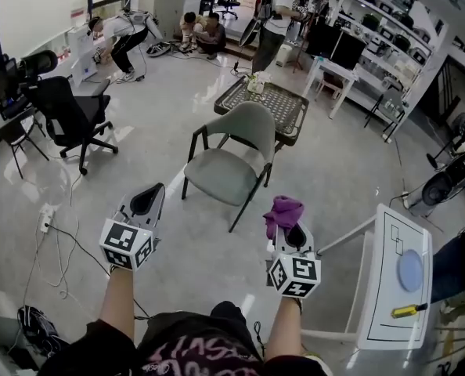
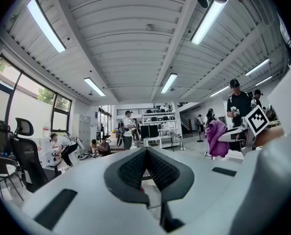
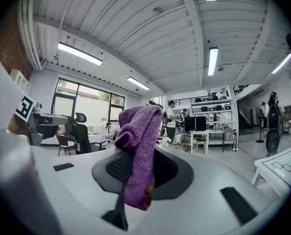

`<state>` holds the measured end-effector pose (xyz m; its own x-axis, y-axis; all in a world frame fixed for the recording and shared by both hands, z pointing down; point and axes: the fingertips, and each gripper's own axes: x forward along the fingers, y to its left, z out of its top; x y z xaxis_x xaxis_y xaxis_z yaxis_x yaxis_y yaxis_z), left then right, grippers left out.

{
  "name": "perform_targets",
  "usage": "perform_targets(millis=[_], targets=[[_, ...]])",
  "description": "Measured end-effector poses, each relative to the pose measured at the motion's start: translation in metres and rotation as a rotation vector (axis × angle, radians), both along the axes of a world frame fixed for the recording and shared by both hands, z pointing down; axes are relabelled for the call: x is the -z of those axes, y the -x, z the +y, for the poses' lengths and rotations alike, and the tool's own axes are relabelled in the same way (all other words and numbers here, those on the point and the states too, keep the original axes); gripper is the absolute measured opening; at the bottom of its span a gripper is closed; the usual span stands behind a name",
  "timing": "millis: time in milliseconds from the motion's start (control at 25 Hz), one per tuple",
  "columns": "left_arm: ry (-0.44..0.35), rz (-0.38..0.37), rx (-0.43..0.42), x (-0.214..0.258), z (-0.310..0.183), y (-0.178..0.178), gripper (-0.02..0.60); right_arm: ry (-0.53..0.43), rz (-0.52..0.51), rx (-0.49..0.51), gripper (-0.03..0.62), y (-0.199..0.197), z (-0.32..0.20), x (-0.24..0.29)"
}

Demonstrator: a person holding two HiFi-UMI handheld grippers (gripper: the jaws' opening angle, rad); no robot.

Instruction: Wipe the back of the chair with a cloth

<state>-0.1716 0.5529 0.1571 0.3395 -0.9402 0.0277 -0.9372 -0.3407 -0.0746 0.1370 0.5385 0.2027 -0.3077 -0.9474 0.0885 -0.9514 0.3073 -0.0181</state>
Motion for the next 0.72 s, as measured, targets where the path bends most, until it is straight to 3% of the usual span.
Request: perform_targets(millis=[360, 720], targets=[[0.008, 0.025, -0.018, -0.010, -0.032, 0.012, 0.009, 0.003, 0.019, -0.018, 0.094, 0.009, -0.023, -0.009], [0.032, 0.010, -0.021, -0.022, -0.095, 0.011, 0.009, 0.015, -0.026, -0.010, 0.094, 0.008, -0.087, -0.022]])
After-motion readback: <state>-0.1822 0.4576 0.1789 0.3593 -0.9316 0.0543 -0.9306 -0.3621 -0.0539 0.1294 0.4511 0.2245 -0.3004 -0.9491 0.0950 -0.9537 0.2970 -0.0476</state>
